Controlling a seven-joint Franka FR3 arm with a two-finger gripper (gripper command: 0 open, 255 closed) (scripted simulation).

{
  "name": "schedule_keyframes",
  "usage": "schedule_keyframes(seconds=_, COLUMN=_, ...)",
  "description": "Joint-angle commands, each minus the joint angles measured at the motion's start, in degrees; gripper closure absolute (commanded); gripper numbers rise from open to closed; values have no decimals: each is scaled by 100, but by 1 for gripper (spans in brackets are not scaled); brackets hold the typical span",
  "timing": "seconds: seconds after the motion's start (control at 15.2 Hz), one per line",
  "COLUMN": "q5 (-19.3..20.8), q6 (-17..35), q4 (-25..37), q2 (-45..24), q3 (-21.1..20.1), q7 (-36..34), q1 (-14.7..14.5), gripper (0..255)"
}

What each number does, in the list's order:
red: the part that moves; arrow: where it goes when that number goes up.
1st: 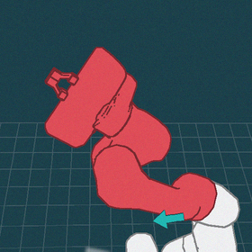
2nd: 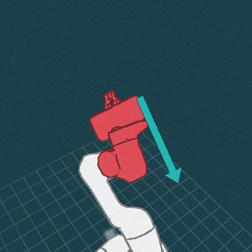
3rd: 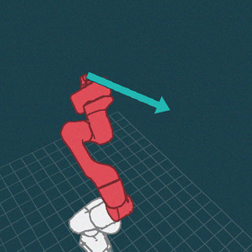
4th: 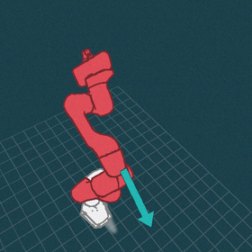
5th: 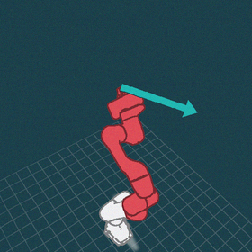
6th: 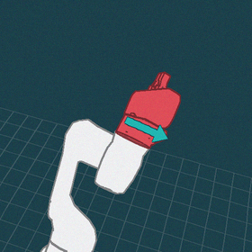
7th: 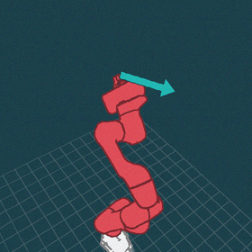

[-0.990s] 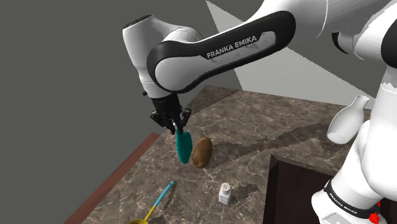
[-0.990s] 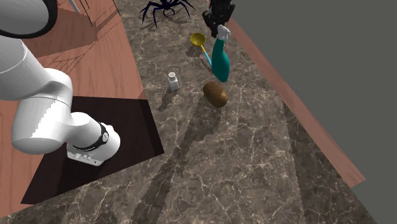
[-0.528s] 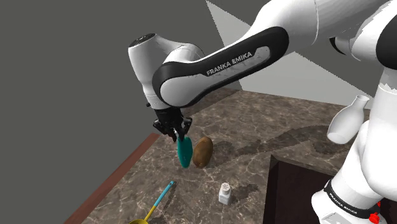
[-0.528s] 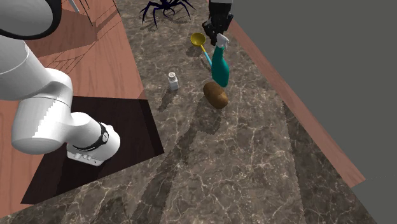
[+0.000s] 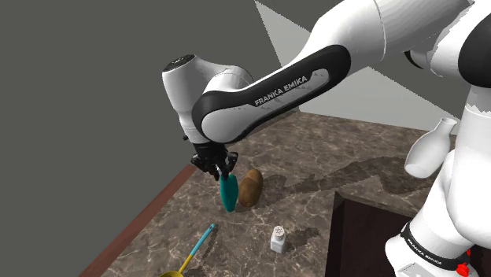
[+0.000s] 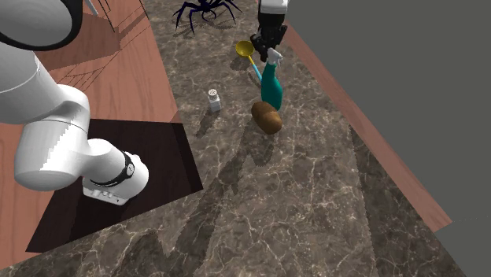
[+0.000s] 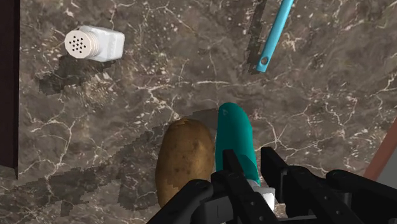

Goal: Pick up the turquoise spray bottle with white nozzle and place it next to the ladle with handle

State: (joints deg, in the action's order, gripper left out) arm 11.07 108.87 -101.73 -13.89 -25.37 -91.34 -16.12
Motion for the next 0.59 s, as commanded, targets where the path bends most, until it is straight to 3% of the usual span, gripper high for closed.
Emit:
schedule_keyframes(seconds=0.0, q5=0, q6=3, q4=-3, q2=1, q3=0, q7=-1, q1=0, gripper=255)
schedule_keyframes(seconds=0.13, q5=0, q6=3, q4=-3, q2=1, q3=0, q7=-1, q1=0, gripper=255)
schedule_keyframes(seconds=0.2, q5=0, q6=3, q4=-4, q2=0, q3=0, q7=-1, q1=0, gripper=0)
schedule_keyframes(seconds=0.53, q5=0, q6=3, q4=-4, q2=0, q3=0, q7=-1, q1=0, gripper=0)
